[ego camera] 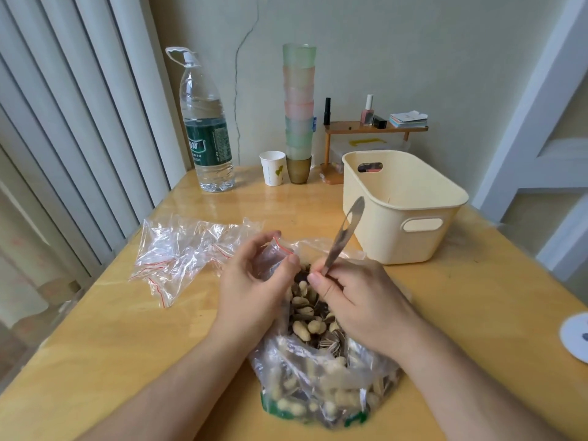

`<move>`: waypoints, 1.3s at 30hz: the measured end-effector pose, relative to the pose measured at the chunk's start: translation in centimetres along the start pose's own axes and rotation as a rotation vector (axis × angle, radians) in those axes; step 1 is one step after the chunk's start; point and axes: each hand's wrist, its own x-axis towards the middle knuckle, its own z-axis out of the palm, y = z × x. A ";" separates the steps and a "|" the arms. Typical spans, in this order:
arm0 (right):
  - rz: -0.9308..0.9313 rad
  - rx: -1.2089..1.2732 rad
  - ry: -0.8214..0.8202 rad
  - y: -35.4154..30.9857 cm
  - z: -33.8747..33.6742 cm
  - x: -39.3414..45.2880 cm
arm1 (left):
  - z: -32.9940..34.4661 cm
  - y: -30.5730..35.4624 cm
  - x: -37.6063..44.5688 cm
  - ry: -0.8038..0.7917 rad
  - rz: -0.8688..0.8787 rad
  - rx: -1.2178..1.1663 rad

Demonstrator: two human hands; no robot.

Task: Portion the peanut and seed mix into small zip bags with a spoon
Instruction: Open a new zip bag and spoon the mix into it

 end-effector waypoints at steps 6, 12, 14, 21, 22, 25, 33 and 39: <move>0.222 0.067 -0.019 0.1 -0.4 0.1 | -0.3 0.9 -0.4 -0.041 -0.010 -0.163; 0.357 0.127 0.071 0.5 -1.7 0.2 | -2.7 2.1 0.0 -0.062 0.146 0.098; 0.384 0.167 0.116 0.7 -2.0 0.3 | -3.1 2.6 0.0 -0.037 0.186 0.114; 0.398 0.142 0.161 0.9 -3.0 0.4 | -0.7 3.8 -2.3 -0.263 0.136 -0.053; 0.383 0.105 0.144 1.0 -2.9 0.4 | -0.4 3.7 -2.5 -0.292 0.107 -0.056; 0.293 -0.016 0.106 0.9 -2.6 0.1 | -0.3 3.2 -2.3 -0.232 0.073 0.154; 0.172 -0.012 0.023 -0.2 -1.5 -0.2 | -1.4 2.8 -1.3 -0.025 0.043 0.409; 0.204 0.038 -0.040 -1.3 -0.2 -0.1 | -0.2 1.9 -1.6 0.018 -0.052 0.150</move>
